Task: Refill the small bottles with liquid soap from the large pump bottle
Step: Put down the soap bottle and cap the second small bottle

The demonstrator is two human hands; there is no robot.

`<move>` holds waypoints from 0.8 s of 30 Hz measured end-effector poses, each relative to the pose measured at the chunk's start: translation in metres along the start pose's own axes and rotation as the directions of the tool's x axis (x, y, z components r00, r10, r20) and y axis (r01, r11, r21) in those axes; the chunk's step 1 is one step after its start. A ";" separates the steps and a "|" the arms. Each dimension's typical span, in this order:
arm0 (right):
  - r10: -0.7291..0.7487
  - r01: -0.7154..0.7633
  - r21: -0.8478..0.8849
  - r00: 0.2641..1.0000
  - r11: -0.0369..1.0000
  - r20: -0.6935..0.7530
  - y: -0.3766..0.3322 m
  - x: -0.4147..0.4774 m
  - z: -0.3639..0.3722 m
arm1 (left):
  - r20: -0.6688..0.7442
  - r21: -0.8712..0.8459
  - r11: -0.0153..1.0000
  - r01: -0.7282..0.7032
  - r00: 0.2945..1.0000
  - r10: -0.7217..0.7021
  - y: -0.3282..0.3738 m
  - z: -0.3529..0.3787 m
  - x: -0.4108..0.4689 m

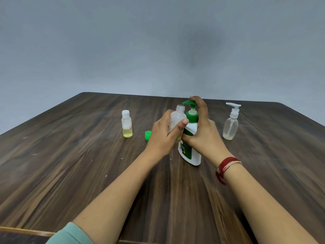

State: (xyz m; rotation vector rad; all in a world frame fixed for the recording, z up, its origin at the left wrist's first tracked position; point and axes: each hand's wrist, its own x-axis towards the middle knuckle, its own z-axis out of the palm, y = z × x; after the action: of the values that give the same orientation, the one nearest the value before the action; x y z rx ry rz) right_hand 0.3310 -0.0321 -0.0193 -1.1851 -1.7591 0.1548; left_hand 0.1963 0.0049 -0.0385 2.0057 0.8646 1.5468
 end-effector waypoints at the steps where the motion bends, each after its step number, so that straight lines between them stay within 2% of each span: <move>1: 0.006 -0.006 0.000 1.000 1.000 -0.006 0.000 0.000 0.000 | 0.001 0.000 1.000 -0.002 1.000 0.002 0.000 0.000 0.000; 24: 0.013 -0.013 -0.042 1.000 0.999 0.014 0.002 -0.001 -0.001 | 0.007 -0.023 1.000 -0.002 1.000 0.002 -0.002 0.001 -0.001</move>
State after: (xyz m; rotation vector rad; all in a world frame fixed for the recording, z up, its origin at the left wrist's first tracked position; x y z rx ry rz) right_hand 0.3333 -0.0325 -0.0206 -1.2287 -1.7751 0.1351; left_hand 0.1965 0.0056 -0.0412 1.9956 0.8384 1.5428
